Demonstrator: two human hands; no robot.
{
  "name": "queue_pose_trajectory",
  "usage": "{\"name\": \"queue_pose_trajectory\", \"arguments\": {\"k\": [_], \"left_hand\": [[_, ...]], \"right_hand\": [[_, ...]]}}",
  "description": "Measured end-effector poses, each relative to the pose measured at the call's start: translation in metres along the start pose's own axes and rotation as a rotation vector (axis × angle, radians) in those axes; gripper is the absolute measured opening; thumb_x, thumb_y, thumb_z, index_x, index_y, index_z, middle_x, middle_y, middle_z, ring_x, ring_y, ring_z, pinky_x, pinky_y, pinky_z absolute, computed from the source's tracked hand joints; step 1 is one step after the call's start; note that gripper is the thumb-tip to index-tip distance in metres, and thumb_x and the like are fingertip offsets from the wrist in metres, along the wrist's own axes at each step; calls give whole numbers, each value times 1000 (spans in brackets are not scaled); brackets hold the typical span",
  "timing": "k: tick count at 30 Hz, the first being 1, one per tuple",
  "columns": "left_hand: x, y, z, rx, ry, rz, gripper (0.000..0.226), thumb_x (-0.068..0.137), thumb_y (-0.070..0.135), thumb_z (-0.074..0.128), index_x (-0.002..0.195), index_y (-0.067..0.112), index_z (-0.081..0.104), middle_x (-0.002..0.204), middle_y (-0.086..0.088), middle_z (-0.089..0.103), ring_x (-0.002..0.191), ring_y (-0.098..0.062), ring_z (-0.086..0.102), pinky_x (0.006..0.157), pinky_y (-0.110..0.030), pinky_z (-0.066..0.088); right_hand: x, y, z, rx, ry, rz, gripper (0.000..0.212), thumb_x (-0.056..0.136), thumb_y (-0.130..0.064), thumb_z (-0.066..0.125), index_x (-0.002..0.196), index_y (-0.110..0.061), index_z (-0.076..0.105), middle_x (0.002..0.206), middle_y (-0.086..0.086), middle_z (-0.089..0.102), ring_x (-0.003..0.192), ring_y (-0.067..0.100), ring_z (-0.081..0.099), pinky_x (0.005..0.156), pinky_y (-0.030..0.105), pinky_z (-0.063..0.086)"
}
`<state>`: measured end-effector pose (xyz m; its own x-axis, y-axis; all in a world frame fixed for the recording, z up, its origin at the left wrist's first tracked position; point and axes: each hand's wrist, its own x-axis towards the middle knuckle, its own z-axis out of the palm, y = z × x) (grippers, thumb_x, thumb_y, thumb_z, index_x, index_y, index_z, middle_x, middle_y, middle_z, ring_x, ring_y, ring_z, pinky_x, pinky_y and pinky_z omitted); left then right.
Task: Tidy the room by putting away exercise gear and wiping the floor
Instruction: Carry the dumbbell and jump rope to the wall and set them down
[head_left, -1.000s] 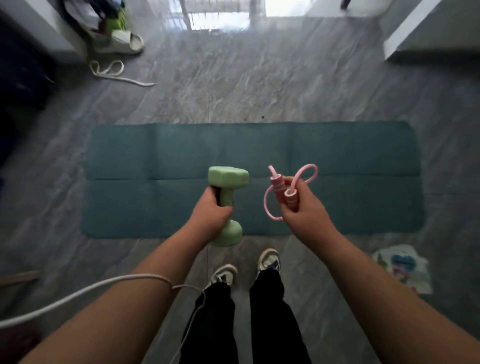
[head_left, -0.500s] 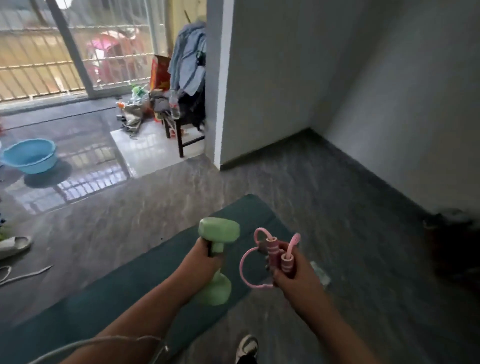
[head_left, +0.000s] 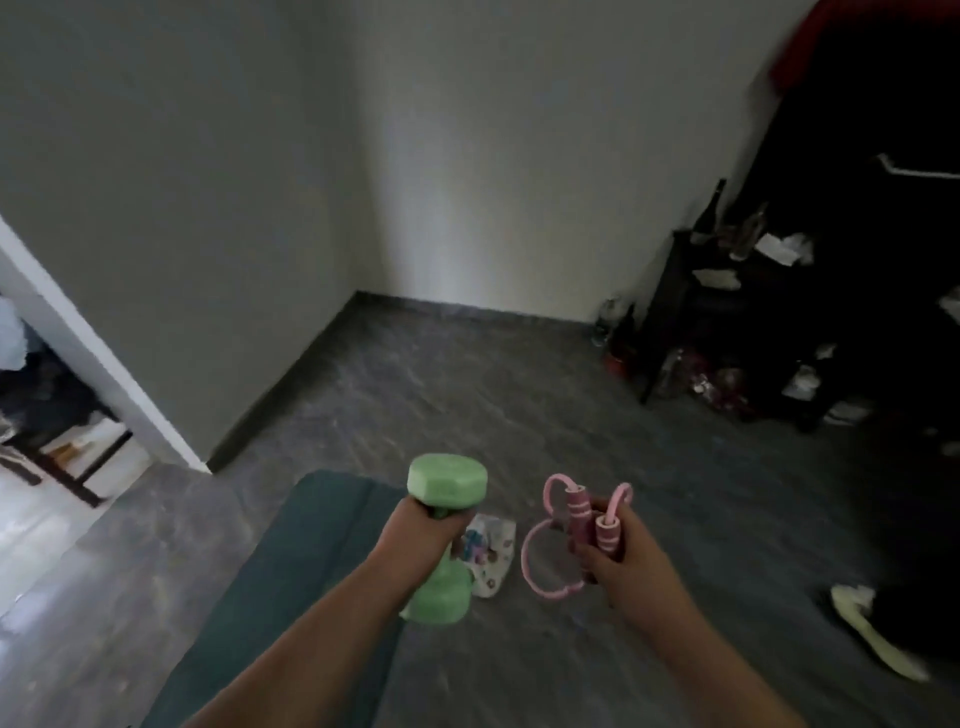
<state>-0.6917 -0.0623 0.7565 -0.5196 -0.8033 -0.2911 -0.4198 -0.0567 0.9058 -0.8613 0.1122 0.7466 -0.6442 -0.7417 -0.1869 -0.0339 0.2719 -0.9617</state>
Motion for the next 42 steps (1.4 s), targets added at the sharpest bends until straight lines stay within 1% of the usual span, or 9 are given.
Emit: {"name": "queue_pose_trajectory", "arguments": {"k": [3, 8, 13, 18, 26, 30, 33, 38, 42], "left_hand": [[41, 41, 58, 2, -24, 8, 16, 80, 20, 75, 80, 5, 69, 69, -15, 69, 63, -18, 65, 70, -43, 55], [103, 96, 135, -64, -23, 31, 14, 83, 19, 73, 86, 6, 70, 73, -12, 70, 68, -22, 65, 66, -38, 51], [160, 122, 175, -86, -26, 18, 12, 85, 12, 70, 90, 1, 70, 75, -14, 69, 72, -24, 65, 71, -43, 53], [226, 133, 180, -74, -42, 8, 4, 84, 4, 69, 85, 7, 71, 72, -9, 68, 70, -20, 64, 68, -37, 49], [378, 145, 139, -211, 74, -59, 11, 86, -3, 62, 90, 5, 68, 64, -4, 61, 61, -16, 57, 54, -25, 46], [454, 165, 116, -253, 104, -72, 14, 87, -5, 60, 85, 8, 66, 59, 1, 60, 55, -11, 57, 49, -19, 45], [510, 177, 103, -254, 148, -73, 9, 86, -3, 60, 90, 2, 67, 67, -7, 61, 64, -16, 59, 59, -28, 48], [615, 195, 94, -242, 175, -71, 11, 87, -1, 59, 78, 3, 66, 67, -9, 61, 62, -16, 57, 57, -25, 46], [714, 205, 93, -285, 195, -90, 9, 88, -2, 62, 94, 2, 67, 74, -11, 64, 69, -23, 62, 60, -31, 51]], "right_hand": [[42, 2, -63, 8, 46, -1, 42, 87, 6, 69, 107, -30, 63, 93, -10, 77, 83, 6, 71, 71, 29, 58], [114, -2, -142, -32, 65, -27, 38, 87, -2, 70, 105, -35, 62, 91, -7, 75, 84, 13, 71, 73, 38, 59], [184, -10, -172, -30, 19, 1, 37, 88, 1, 67, 102, -32, 59, 90, 9, 72, 72, 16, 65, 60, 31, 54], [264, -19, -165, -42, -40, 29, 34, 89, -1, 66, 101, -31, 57, 86, 9, 68, 62, 14, 59, 41, 14, 38], [427, -53, -126, -65, -121, 73, 22, 94, -12, 66, 112, -22, 59, 87, 3, 73, 57, 3, 62, 40, 20, 40], [509, -75, -104, -27, -145, 53, 27, 92, -6, 67, 112, -21, 60, 84, 6, 72, 64, 15, 61, 43, 20, 38], [567, -95, -94, -41, -178, 17, 25, 90, 0, 67, 110, -14, 59, 91, 20, 69, 63, 14, 59, 43, 16, 41], [677, -110, -85, -86, -240, 3, 24, 90, -3, 69, 111, -7, 58, 79, 2, 69, 55, 0, 59, 47, 15, 43], [791, -112, -77, -112, -262, 4, 27, 90, 4, 66, 115, -2, 57, 97, 21, 70, 70, 18, 63, 49, 16, 48]]}}
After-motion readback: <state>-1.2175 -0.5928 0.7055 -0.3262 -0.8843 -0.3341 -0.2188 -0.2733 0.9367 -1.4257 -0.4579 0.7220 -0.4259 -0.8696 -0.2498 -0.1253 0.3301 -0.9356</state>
